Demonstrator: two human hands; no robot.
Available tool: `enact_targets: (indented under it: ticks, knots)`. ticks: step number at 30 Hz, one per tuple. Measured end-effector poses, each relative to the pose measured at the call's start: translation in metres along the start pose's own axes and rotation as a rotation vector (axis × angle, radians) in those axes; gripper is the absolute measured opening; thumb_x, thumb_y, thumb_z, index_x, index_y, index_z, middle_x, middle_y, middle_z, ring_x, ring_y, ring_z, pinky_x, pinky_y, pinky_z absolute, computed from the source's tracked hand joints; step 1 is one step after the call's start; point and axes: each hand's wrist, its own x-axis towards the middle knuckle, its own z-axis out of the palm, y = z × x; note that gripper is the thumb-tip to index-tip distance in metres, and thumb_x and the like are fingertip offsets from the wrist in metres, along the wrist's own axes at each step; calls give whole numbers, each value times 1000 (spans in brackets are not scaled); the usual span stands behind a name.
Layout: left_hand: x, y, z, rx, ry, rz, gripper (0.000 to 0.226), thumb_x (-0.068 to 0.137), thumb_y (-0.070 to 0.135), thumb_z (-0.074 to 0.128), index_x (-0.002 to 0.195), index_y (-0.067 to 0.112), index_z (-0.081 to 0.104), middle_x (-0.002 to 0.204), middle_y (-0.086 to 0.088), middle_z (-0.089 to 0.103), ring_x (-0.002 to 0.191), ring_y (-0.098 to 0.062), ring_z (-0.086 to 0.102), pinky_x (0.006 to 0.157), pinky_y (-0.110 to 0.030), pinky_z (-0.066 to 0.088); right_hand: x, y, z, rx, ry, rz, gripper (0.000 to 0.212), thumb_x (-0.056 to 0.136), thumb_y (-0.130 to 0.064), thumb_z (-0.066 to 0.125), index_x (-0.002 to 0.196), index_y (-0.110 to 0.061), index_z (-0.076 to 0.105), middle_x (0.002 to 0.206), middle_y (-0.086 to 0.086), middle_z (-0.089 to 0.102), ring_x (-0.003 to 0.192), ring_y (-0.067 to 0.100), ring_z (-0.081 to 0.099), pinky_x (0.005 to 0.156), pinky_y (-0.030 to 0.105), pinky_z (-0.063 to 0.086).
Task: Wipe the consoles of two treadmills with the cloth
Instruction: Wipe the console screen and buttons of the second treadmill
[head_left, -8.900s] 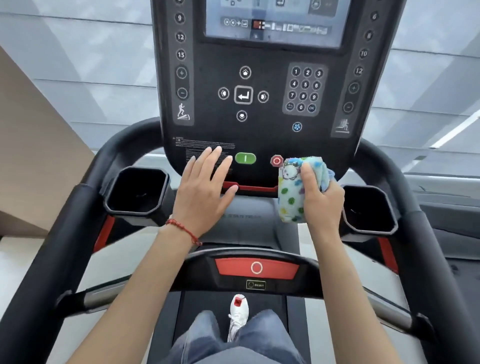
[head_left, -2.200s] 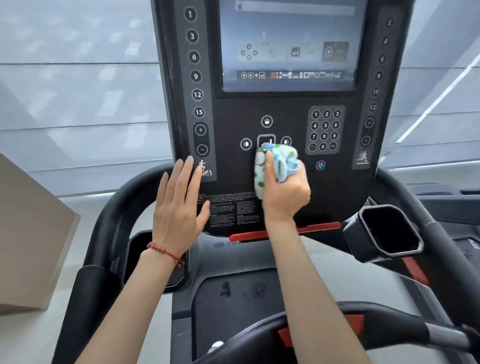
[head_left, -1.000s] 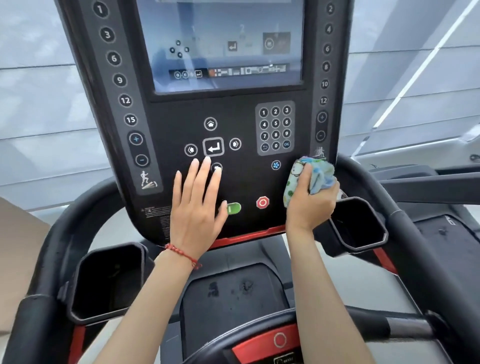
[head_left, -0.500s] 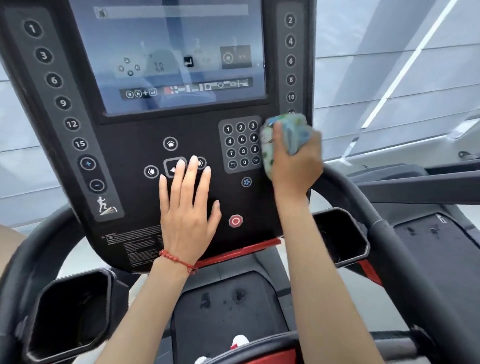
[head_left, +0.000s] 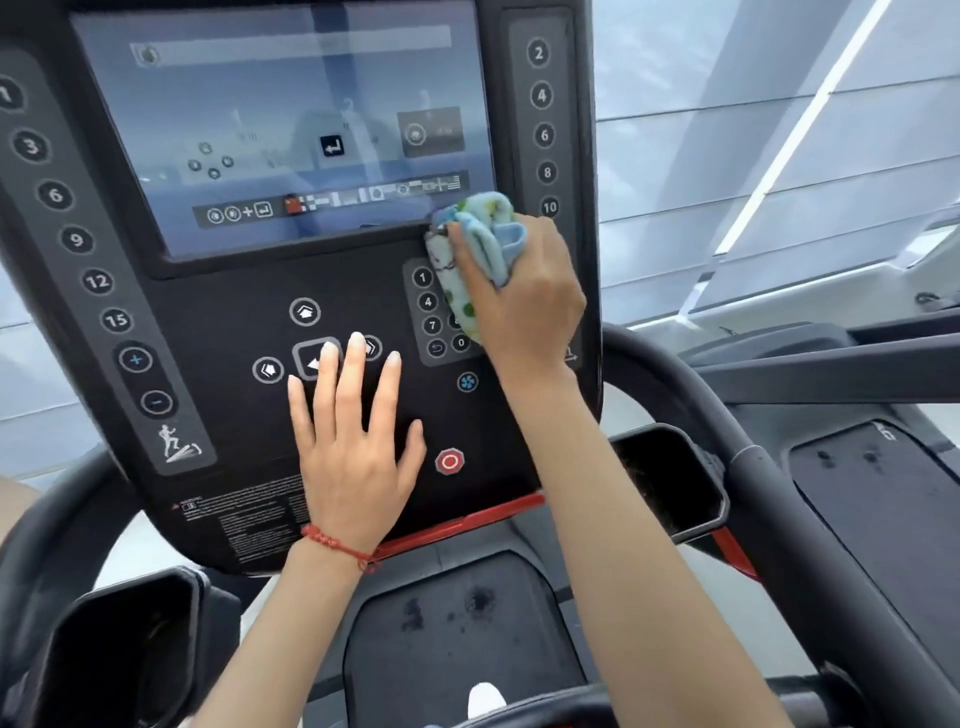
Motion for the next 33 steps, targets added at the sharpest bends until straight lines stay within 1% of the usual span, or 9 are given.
enact_targets:
  ticks: [3, 6, 9, 13, 16, 20, 24, 28, 33]
  knots:
    - [3, 3, 1, 13, 1, -10, 50, 86, 25, 57, 132, 6, 49, 141, -24, 40, 134, -38, 30, 110, -58, 19, -3, 37, -18, 34, 58, 262, 50, 75, -54, 55, 80, -4, 60, 71, 11, 65, 63, 26, 61, 56, 19, 37]
    - [10, 8, 1, 11, 10, -10, 49, 87, 26, 56, 131, 5, 50, 140, -24, 40, 134, -39, 30, 110, -58, 17, -27, 65, -40, 48, 45, 499, 60, 74, -60, 49, 86, -2, 59, 79, 13, 66, 71, 28, 62, 65, 23, 45]
    - [21, 15, 3, -4, 32, 5, 49, 87, 25, 56, 131, 6, 51, 140, -23, 41, 134, -37, 30, 110, -58, 18, -66, 69, -53, 26, -3, 483, 51, 77, -50, 55, 82, 0, 57, 75, 15, 64, 67, 24, 59, 62, 10, 34]
    - [37, 22, 6, -30, 40, 11, 48, 87, 23, 57, 131, 6, 51, 141, -22, 41, 135, -36, 29, 111, -57, 18, -100, 64, -57, 66, -50, 450, 51, 83, -54, 53, 74, -3, 54, 65, 10, 58, 57, 9, 48, 59, 1, 35]
    - [42, 22, 8, -24, 30, 7, 49, 87, 24, 57, 132, 6, 51, 142, -20, 40, 136, -36, 28, 110, -58, 20, -88, 65, -51, 76, -14, 394, 51, 83, -53, 54, 71, -3, 54, 62, 11, 57, 56, 11, 49, 57, 9, 36]
    - [43, 21, 9, -3, 32, 21, 50, 87, 25, 57, 134, 7, 49, 143, -19, 39, 136, -35, 28, 109, -58, 20, -37, 52, -33, 97, 16, 424, 49, 75, -51, 56, 75, -2, 56, 67, 12, 61, 58, 21, 54, 56, 13, 30]
    - [43, 22, 9, 2, 35, 24, 51, 87, 25, 58, 134, 7, 50, 143, -20, 40, 136, -35, 28, 110, -58, 20, 46, 31, -9, 81, 69, 343, 53, 76, -57, 53, 83, -5, 60, 77, 12, 66, 72, 28, 62, 61, 29, 44]
    - [43, 22, 8, 9, 31, 30, 52, 87, 27, 56, 134, 8, 49, 143, -19, 38, 136, -35, 29, 109, -58, 21, 119, 12, 9, 101, 37, 257, 46, 81, -54, 56, 91, -9, 61, 85, 4, 66, 75, 18, 60, 63, 26, 44]
    - [44, 24, 6, 16, 29, 18, 51, 86, 26, 56, 134, 8, 50, 144, -19, 38, 136, -35, 29, 110, -57, 21, 167, -3, 17, 69, -26, 236, 45, 84, -55, 50, 100, -15, 60, 94, -2, 65, 81, 11, 57, 64, 21, 32]
